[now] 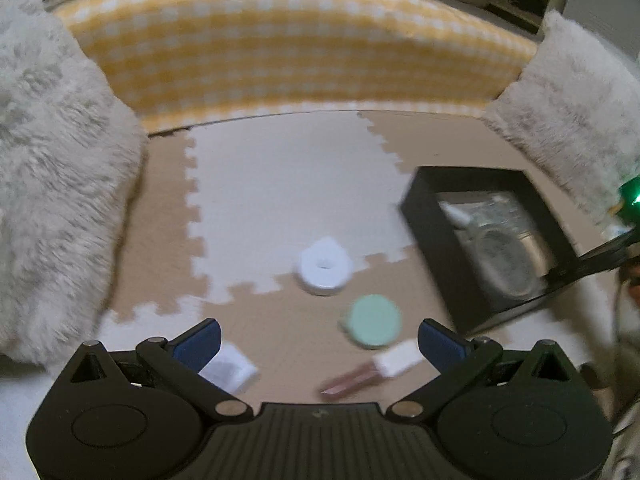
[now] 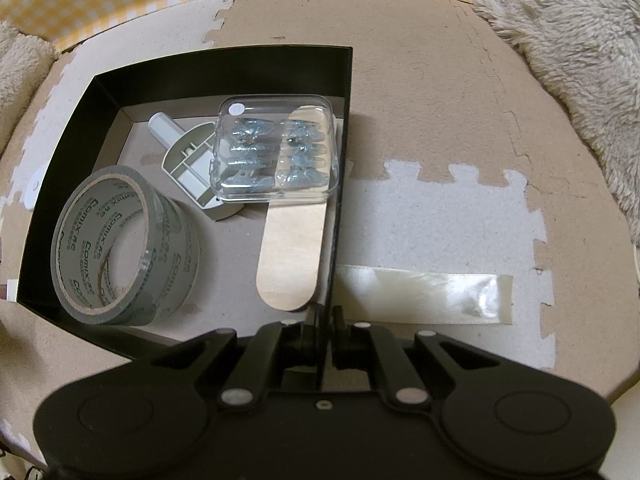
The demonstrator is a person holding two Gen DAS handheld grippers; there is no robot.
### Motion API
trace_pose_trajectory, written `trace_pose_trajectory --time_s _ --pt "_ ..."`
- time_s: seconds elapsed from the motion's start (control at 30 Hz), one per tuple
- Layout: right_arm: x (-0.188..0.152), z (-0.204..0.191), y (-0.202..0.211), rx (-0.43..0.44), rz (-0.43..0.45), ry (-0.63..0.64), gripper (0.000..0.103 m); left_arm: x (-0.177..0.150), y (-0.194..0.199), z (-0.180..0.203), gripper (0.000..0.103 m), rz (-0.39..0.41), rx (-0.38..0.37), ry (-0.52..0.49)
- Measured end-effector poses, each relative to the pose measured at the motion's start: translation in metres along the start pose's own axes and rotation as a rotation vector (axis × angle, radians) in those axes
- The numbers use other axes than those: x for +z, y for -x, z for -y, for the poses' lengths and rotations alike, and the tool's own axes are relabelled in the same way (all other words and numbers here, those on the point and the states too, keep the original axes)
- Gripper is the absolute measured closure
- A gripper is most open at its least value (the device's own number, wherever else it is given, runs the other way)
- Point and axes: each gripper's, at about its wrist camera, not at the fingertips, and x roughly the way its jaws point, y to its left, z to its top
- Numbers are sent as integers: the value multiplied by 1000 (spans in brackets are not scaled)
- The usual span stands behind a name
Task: Organize rigid objects
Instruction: 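Move the left gripper to the white phone charger and grasp it, then carry the charger into the box and drop it inside the tape roll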
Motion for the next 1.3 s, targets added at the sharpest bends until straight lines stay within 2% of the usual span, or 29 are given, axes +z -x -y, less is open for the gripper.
trace_pose_trajectory --time_s 0.13,0.23,0.37,0.43,0.5,0.73,0.83,0.93,1.0,1.2,1.3 --pt "0 1 0 0 0 0 97 -4 -10 -19 0 -4 17 -113" --pt "0 0 0 -1 0 1 97 -10 -21 -30 0 -39 37 -205" --pt "0 1 0 -1 0 1 97 -18 -32 -45 2 -123 14 -228" --pt "0 1 0 -1 0 1 97 -22 -37 -48 10 -151 16 -249" --pt "0 0 0 -2 0 2 97 -25 -40 -49 26 -171 18 -263" --pt "0 -2 2 -7 -1 8 96 -28 -57 -47 29 -219 -21 -292" --pt "-1 -3 2 -7 0 9 96 -28 -63 -41 36 -254 -22 -317" --pt "-1 -3 2 -7 0 9 96 -28 -61 -40 51 -279 -28 -307" --pt "-1 -4 2 -7 -1 10 96 -29 -57 -41 66 -287 -38 -294" --pt "-1 -4 2 -7 -1 10 96 -30 -54 -31 66 -290 -43 -308" --pt "-1 -3 2 -7 -1 10 96 -27 -57 -31 65 -270 -21 -273"
